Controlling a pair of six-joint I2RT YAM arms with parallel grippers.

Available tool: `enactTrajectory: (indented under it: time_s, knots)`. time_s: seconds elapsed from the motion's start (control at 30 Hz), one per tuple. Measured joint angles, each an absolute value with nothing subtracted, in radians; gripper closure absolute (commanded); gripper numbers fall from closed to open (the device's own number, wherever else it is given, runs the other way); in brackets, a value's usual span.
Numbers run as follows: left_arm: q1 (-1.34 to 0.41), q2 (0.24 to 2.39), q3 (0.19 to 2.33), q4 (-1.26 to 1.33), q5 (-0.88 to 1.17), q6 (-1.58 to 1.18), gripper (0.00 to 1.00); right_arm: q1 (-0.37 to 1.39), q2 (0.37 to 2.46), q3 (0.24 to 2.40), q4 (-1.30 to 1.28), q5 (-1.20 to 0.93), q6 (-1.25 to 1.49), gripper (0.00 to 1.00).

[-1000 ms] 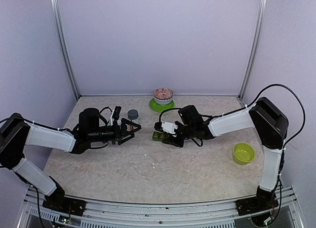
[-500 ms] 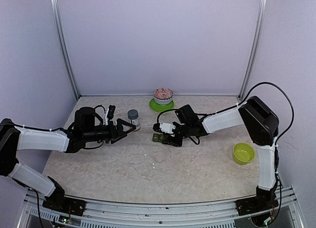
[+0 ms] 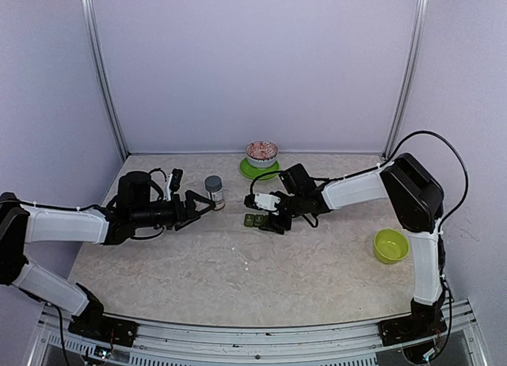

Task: Sort the pills into containers
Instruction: Place the pill container at the center of the board, then reset both arms

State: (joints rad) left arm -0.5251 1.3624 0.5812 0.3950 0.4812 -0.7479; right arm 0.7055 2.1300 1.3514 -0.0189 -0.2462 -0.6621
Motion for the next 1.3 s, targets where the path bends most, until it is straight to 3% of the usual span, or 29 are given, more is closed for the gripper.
enactTrajectory:
  time_s: [0.07,0.23,0.77,1.0,1.3]
  knots:
    - [-0.522,1.359,0.581,0.390,0.481,-0.744,0.01,0.703,2.130,1.351,-0.015,-0.244,-0.661,0.21]
    - [-0.511,1.335,0.587,0.335,0.453,-0.701,0.01,0.699,2.113,1.340,-0.016,-0.234,-0.651,0.00]
    - [-0.468,1.163,0.702,0.072,0.202,-0.479,0.01,0.697,1.720,1.162,-0.058,-0.180,-0.332,0.00]
    - [-0.462,1.166,0.722,-0.012,0.048,-0.411,0.01,0.682,1.671,1.162,-0.126,-0.071,-0.168,0.00]
    - [-0.406,1.170,0.731,-0.040,-0.097,-0.402,0.01,0.441,1.454,1.037,-0.133,-0.048,0.052,0.00]
